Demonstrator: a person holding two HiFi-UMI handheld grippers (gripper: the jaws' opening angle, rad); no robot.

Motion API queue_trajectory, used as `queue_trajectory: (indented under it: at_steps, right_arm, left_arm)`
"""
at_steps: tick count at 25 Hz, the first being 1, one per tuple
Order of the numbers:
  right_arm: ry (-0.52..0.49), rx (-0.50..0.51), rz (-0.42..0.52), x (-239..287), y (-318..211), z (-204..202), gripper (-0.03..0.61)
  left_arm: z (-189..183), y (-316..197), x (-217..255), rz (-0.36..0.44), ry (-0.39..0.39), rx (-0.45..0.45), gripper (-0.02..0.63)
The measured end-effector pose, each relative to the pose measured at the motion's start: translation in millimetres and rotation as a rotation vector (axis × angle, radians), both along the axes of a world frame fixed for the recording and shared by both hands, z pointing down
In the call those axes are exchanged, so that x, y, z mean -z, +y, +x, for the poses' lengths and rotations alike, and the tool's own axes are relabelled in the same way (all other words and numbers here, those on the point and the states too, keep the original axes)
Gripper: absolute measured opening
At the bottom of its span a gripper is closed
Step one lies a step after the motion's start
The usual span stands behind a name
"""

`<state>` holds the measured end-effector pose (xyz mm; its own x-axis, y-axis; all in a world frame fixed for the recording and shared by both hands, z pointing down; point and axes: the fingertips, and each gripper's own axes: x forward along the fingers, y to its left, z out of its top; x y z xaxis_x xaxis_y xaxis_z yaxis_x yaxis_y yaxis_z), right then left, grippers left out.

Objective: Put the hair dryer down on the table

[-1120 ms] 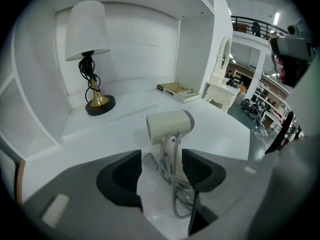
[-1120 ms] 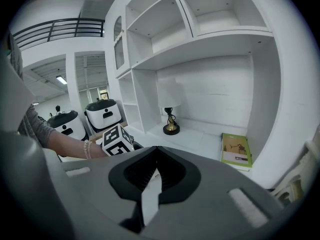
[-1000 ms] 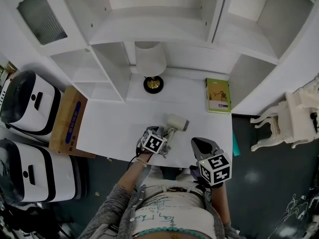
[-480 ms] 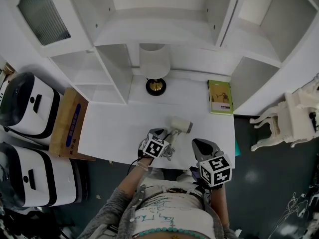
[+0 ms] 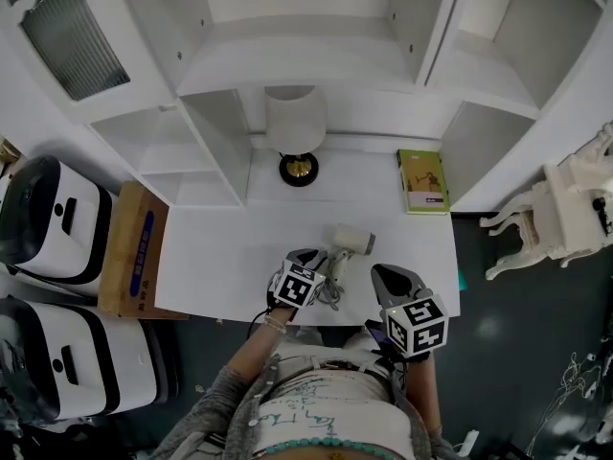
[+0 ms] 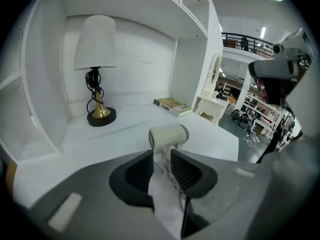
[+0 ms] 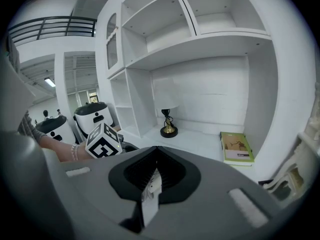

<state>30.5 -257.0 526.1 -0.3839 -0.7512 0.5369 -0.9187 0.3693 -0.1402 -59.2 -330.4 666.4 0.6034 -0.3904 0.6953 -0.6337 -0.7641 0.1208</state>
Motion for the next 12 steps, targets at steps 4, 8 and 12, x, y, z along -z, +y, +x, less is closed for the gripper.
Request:
queue_trajectory:
  at_steps: [4, 8, 12]
  right_arm:
    - [-0.003, -0.025, 0.003, 0, 1, -4, 0.028]
    - [-0.004, -0.046, 0.007, 0, 3, -7, 0.028]
    - [-0.009, -0.065, 0.013, 1, 4, -8, 0.028]
  left_arm:
    - [-4, 0, 6, 0.006, 0.011, -0.008, 0.106]
    - [-9, 2, 7, -0.002, 0.017, -0.016, 0.101]
    - [-11, 6, 10, -0.004, 0.035, -0.023, 0.081]
